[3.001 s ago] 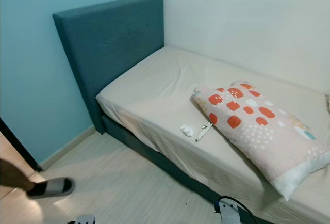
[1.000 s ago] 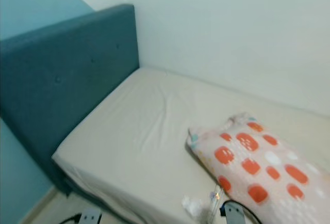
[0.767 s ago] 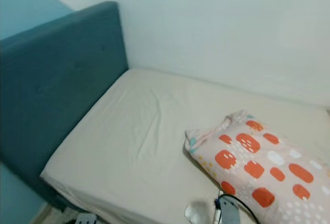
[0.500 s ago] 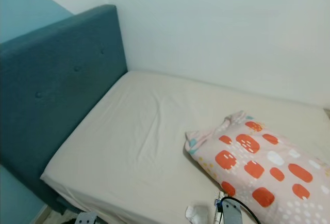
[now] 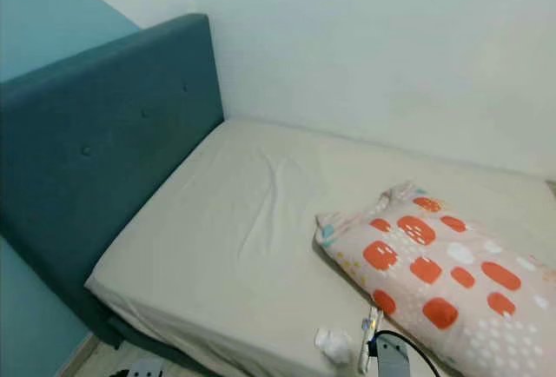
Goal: Clean up the room
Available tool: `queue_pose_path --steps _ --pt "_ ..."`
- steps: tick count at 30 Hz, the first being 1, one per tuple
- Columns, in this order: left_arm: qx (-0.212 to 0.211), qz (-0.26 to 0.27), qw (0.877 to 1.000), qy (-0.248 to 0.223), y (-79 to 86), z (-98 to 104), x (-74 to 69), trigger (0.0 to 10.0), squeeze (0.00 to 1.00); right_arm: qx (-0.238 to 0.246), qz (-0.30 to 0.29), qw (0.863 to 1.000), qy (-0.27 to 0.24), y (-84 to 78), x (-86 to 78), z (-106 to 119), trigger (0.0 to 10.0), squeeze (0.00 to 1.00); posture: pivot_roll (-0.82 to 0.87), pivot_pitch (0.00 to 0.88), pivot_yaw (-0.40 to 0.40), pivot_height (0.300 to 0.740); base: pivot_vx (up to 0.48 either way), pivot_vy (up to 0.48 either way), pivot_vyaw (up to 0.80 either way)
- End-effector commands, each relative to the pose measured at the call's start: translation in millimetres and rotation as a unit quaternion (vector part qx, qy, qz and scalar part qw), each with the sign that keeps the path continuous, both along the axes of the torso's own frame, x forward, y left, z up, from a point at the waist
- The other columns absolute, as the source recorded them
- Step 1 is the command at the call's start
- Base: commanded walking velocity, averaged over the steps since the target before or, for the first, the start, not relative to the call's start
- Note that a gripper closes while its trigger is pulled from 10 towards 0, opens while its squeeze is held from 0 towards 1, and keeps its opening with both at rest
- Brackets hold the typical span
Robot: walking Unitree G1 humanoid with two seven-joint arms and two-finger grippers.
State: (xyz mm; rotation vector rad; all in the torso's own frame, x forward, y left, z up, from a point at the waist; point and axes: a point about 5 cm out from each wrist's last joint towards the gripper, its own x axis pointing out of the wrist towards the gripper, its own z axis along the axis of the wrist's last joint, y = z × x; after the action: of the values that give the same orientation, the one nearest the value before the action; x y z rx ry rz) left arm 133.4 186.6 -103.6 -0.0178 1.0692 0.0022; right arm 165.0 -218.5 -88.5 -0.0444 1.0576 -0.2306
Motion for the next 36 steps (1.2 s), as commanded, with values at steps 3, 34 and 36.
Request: queue_pose_path --steps 3,34,36 --pt "-0.001 -0.005 1.0 0.009 -1.8 -1 -3.2 10.0 0.0 0.003 -0.001 1.0 0.009 0.5 -1.6 -1 10.0 0.0 -0.03 0.0 -0.06 0.74 -0.364 0.0 0.0" --pt "-0.003 -0.045 0.999 0.005 -3.1 0 1.7 10.0 0.0 -0.007 0.021 0.997 -0.07 -25.6 28.4 21 10.0 0.0 -0.04 0.0 -0.048 0.74 -0.012 -0.145 0.19" --pt "-0.003 -0.041 0.999 0.002 -3.0 1 2.0 10.0 0.0 -0.003 0.021 0.995 -0.098 -32.2 43.0 32 10.0 0.0 -0.04 0.0 -0.048 0.74 0.0 -0.142 0.0"
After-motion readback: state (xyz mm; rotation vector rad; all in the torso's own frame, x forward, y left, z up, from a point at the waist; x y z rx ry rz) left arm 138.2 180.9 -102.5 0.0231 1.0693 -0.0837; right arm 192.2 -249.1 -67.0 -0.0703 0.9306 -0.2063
